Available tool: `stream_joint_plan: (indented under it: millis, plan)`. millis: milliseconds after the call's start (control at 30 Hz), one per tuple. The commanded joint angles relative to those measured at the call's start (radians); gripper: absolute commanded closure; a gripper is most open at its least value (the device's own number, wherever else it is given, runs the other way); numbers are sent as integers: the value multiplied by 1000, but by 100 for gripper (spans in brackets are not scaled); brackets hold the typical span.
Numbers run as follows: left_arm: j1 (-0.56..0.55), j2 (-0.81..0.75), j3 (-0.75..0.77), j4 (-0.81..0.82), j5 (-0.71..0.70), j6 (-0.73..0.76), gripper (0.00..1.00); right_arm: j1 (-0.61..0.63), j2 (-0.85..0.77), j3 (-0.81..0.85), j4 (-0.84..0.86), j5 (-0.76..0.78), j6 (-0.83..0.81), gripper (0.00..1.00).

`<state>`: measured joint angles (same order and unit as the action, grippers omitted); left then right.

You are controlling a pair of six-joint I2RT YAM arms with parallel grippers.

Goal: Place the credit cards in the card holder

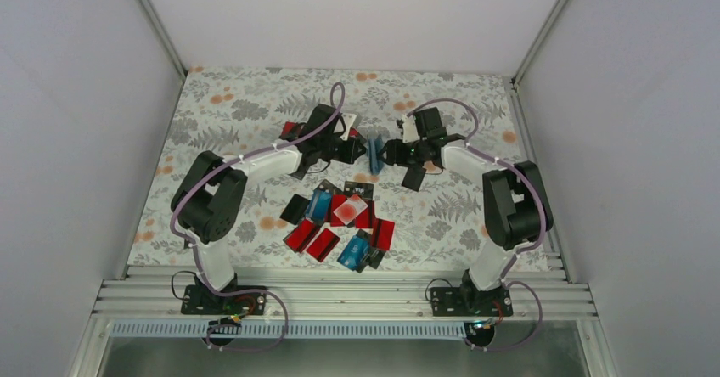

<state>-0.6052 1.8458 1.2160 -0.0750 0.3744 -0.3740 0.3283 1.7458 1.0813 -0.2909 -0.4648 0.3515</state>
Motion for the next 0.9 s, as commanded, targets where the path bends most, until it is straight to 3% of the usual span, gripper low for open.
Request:
stream_joint_plan:
  millis: [0,133,400,533,867]
  plan:
    - [-5,9,24,-6,-6,16,98,6,8,10,-21,85,4,51]
    - [-5,11,21,-5,-7,23,98,7,30,11,-2,76,0,66]
    - [-5,29,21,-4,-15,53,98,8,92,34,28,22,-12,80]
    - [1,41,18,-16,-57,74,98,8,89,32,18,31,-20,94]
    - [108,65,-62,-43,-149,9,97,8,-18,1,-54,116,6,96]
